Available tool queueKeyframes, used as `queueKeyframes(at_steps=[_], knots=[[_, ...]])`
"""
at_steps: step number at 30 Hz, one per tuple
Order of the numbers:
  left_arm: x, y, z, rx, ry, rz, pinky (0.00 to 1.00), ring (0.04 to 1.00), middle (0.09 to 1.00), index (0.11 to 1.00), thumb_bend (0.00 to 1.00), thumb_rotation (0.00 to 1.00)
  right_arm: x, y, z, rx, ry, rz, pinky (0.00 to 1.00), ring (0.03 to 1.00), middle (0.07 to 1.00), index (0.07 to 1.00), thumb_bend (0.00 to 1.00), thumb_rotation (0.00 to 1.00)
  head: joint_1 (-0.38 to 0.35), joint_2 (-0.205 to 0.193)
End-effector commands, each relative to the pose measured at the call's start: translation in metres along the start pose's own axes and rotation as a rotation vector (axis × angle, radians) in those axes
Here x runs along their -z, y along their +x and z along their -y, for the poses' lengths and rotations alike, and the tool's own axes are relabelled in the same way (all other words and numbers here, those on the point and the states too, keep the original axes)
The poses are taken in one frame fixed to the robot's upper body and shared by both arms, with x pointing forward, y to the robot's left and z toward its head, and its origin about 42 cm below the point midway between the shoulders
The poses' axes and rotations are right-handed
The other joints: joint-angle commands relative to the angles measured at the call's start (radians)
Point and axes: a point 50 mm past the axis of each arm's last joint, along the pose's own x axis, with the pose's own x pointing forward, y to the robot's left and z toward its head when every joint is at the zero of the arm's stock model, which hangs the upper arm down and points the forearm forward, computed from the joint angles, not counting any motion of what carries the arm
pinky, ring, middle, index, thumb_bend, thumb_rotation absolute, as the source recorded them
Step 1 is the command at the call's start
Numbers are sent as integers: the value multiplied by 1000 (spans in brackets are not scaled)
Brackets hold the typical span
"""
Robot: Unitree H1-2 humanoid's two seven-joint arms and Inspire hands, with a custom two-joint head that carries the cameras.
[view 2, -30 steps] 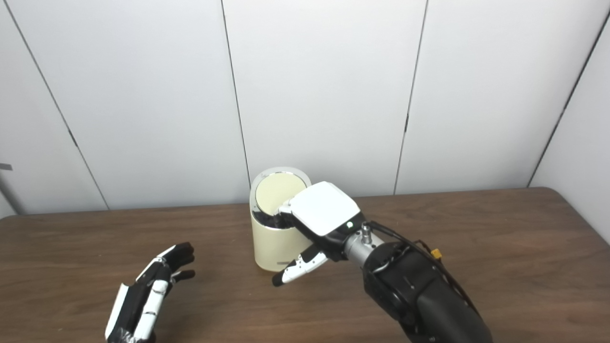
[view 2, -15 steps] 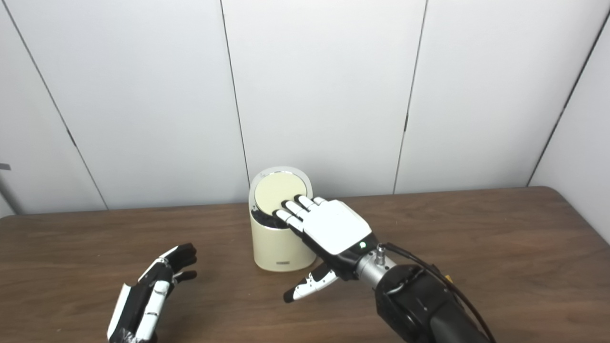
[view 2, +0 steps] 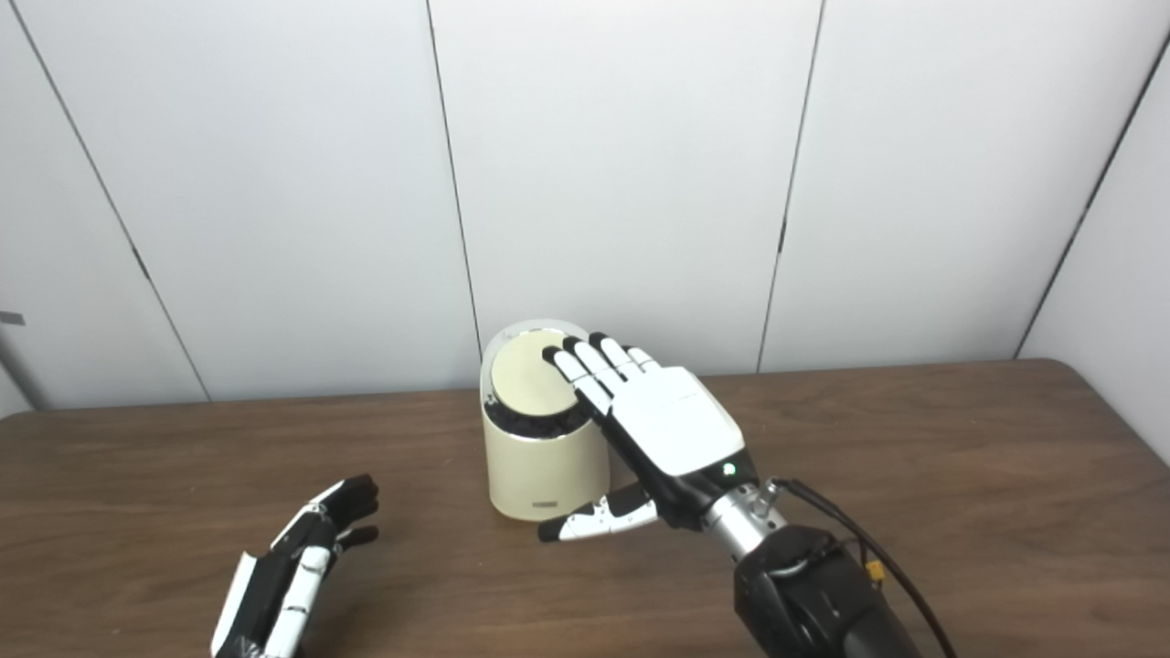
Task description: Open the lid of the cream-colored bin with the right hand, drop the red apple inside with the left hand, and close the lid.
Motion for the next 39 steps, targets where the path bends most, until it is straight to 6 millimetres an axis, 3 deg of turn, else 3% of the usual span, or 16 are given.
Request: queueKeyframes(at_steps=[1,3,6,8,13,17,25,27,29,31,34,38,39], knots=[[-6,10,-3,9,11,83,755,833,842,848,465,795,5,-3,0,150,179,32,921,1000,1000,1000,523,769,0,-3],[-5,10,-4,3,9,89,750,835,844,851,443,798,13,-12,-9,246,334,13,848,950,998,987,473,791,-3,-11],[-3,11,-6,-8,2,86,746,834,843,849,412,790,21,-27,-22,347,475,-28,756,879,923,876,376,671,-6,-17],[-1,11,-8,-14,-6,80,746,834,843,849,400,771,25,-40,-32,389,533,-56,728,854,892,841,326,647,-8,-23],[0,12,-11,-36,-45,82,750,831,832,840,320,790,28,-64,-50,407,604,-109,769,852,862,833,237,817,-12,-27],[0,11,-13,-63,-94,83,748,825,822,821,231,770,30,-84,-61,416,644,-201,795,858,855,833,253,855,-9,-27],[3,7,-14,-86,-114,80,760,842,838,831,220,698,31,-112,-78,451,766,-297,793,863,861,828,198,589,-14,-25],[4,7,-13,-91,-111,81,764,846,842,836,225,705,38,-116,-79,472,835,-324,793,863,862,827,201,581,-11,-20],[6,7,-12,-105,-114,75,763,842,839,835,230,706,46,-120,-80,484,881,-358,806,866,867,831,214,655,-9,-14],[8,7,-11,-121,-120,61,759,838,834,828,224,673,53,-123,-81,494,918,-389,819,865,870,845,202,631,-4,-11],[11,7,-12,-140,-132,35,759,836,831,833,201,655,69,-126,-82,531,989,-424,815,853,854,837,202,446,-6,-6],[15,7,-12,-159,-161,7,754,835,837,848,188,627,78,-124,-83,541,1069,-474,831,858,850,832,213,469,-8,-3],[16,7,-13,-161,-163,2,752,832,835,848,189,626,80,-123,-84,543,1076,-485,822,852,844,828,214,429,-10,2]])
